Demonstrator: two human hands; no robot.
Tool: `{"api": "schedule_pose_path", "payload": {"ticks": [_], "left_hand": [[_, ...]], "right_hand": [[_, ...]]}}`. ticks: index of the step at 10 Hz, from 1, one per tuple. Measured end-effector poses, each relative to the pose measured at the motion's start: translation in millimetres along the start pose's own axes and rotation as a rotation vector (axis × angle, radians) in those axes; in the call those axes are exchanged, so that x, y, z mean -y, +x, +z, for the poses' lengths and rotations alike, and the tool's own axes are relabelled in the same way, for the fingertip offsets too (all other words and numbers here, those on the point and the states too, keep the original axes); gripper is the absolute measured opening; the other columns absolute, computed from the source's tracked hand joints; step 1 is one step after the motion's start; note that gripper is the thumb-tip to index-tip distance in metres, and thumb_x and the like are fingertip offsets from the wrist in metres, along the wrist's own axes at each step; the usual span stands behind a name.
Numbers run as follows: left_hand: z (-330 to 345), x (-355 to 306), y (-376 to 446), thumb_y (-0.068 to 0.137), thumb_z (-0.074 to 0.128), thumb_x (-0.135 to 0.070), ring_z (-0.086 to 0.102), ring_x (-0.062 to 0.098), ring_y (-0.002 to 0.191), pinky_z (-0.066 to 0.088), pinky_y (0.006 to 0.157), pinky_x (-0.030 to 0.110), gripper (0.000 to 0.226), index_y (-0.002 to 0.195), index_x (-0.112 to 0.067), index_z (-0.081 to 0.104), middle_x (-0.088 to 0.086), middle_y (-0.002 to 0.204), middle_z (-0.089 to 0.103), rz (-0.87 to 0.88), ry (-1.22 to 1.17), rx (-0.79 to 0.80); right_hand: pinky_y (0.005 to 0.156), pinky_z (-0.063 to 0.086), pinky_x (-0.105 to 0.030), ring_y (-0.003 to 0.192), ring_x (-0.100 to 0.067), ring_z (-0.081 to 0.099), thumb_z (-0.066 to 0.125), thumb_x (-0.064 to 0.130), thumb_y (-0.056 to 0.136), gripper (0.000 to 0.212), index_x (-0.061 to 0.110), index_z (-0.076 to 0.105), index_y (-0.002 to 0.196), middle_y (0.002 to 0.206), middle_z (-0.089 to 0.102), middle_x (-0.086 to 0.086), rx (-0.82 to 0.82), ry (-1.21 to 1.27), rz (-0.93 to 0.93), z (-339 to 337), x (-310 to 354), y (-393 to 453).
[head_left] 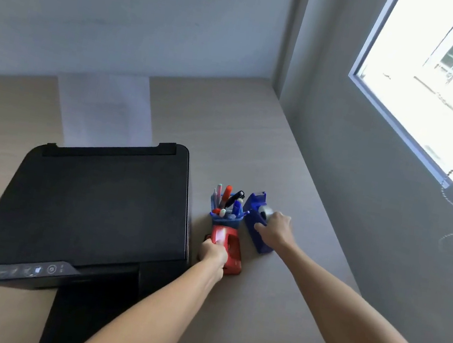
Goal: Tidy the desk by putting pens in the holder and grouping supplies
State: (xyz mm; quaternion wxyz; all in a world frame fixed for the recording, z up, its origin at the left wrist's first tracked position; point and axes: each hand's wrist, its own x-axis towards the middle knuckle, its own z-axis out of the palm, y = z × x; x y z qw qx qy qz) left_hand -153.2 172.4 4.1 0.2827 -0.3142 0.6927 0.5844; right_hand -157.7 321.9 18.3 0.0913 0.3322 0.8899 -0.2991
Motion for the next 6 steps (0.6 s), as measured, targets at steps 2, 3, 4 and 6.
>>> {"api": "schedule_pose_path", "payload": {"ticks": [2,3,4,6], "left_hand": [[7,-17,6,0.1,0.039,-0.021,0.064,0.033,0.103,0.054,0.092,0.046,0.027,0.116,-0.009,0.057,0.016,0.113,0.064,-0.001,-0.021,-0.02],[7,-19,10,0.1,0.04,-0.022,0.063,0.034,0.104,0.054,0.094,0.047,0.028,0.117,-0.008,0.056,0.017,0.117,0.064,-0.003,-0.002,-0.008],[5,-23,5,0.099,0.042,-0.021,0.062,0.034,0.108,0.053,0.094,0.043,0.032,0.122,-0.003,0.055,0.018,0.122,0.062,-0.012,0.061,-0.004],[3,-30,-13,0.092,0.052,-0.028,0.057,0.034,0.117,0.049,0.098,0.043,0.051,0.136,-0.005,0.04,0.015,0.133,0.055,0.032,0.188,-0.02]], "right_hand": [[0.061,0.045,-0.034,0.07,-0.031,0.051,0.064,0.018,0.078,0.021,0.005,0.049,0.075,0.083,0.051,-0.014,0.001,0.012,-0.014,11,18,12],[0.066,0.049,-0.037,0.072,-0.031,0.051,0.066,0.02,0.079,0.022,0.006,0.05,0.076,0.084,0.051,-0.015,-0.004,0.004,0.001,14,20,13],[0.066,0.049,-0.038,0.072,-0.031,0.052,0.068,0.028,0.08,0.028,0.004,0.054,0.078,0.087,0.055,-0.018,0.007,-0.019,0.006,9,22,11],[0.062,0.04,-0.034,0.074,-0.031,0.05,0.059,0.049,0.085,0.05,0.004,0.048,0.067,0.086,0.056,-0.016,0.013,-0.008,0.026,-18,27,-6]]}}
